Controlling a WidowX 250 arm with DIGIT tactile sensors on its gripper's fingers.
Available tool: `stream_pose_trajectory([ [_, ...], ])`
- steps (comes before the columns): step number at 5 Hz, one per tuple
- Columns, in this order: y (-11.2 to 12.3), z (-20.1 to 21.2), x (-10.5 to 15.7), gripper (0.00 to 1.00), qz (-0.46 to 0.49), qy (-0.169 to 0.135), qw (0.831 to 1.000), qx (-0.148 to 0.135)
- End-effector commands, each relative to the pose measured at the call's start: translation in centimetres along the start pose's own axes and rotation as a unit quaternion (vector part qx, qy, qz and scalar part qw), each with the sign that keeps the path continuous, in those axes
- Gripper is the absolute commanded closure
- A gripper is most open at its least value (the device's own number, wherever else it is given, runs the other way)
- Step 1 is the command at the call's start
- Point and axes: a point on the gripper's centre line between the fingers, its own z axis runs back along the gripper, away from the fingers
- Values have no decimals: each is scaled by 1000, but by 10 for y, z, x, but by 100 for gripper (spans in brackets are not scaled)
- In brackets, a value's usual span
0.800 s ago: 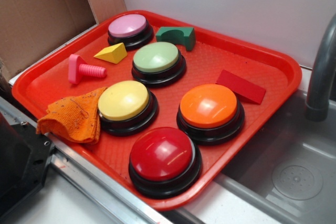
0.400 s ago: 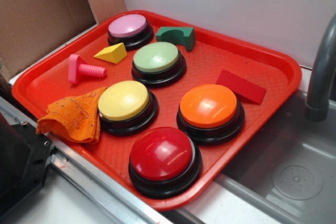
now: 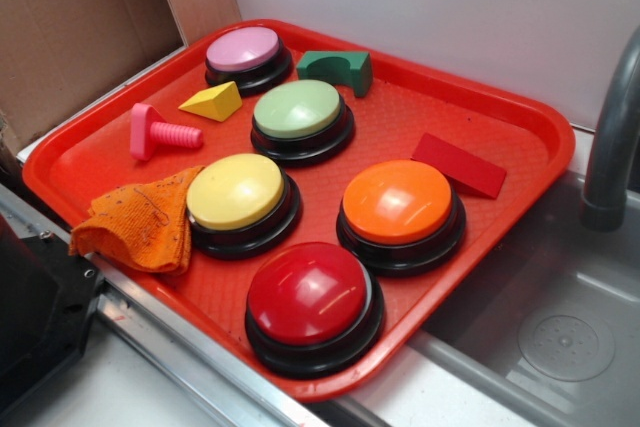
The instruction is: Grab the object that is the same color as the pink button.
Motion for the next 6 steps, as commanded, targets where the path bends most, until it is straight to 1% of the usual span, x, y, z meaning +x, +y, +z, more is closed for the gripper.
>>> stream_pose_trajectory([
  [1, 22, -57, 52, 0, 245, -67, 967, -22],
  [2, 32, -92, 70, 0, 360, -79, 930, 10],
  [3, 41, -118, 76, 0, 438, -90, 894, 28],
  [4, 54, -143, 81, 0, 479, -100, 870, 65],
  [5, 63, -159, 76, 0, 487, -114, 861, 90],
  [6, 74, -172, 75, 0, 494, -119, 854, 114],
])
